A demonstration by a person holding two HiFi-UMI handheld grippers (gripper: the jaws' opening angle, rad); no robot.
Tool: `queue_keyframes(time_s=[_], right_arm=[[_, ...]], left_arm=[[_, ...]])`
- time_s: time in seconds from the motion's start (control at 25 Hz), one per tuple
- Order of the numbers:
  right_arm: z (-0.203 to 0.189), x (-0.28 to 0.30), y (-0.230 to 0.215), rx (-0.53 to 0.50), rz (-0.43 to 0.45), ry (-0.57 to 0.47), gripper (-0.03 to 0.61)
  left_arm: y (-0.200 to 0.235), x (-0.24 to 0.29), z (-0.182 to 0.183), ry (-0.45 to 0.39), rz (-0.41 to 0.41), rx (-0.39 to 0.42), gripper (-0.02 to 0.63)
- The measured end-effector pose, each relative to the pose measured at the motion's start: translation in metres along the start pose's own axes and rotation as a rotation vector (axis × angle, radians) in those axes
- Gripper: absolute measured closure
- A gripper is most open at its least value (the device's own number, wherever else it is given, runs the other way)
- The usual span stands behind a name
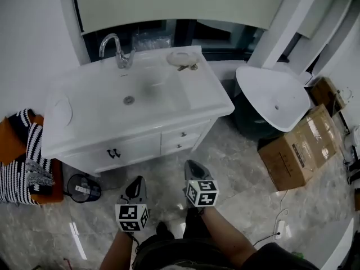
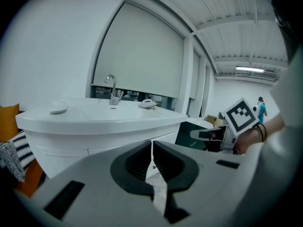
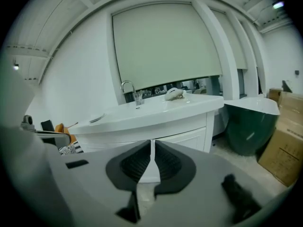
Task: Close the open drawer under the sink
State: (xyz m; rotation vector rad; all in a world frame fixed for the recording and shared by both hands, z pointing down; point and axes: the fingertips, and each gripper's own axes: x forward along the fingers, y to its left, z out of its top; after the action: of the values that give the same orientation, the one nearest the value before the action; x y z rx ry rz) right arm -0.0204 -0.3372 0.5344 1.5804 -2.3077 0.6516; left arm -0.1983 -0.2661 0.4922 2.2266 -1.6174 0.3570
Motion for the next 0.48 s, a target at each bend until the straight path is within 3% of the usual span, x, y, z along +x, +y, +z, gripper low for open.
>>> queue_keyframes(time_s=[0.2,0.48], right_arm=[[-0.019,-0.06,0.002,0.046,-0.086,0.0,0.537],[-0.032,-0.11,-0.006,0.075,-0.139,-0.012,0.537]], left_arm=[[-0.012,-0.019,-0.002,0.009,-0.086,0.031,0.594],[-0.047,-0.039,-0.018,0.023,-0.152,0.021,0.594]])
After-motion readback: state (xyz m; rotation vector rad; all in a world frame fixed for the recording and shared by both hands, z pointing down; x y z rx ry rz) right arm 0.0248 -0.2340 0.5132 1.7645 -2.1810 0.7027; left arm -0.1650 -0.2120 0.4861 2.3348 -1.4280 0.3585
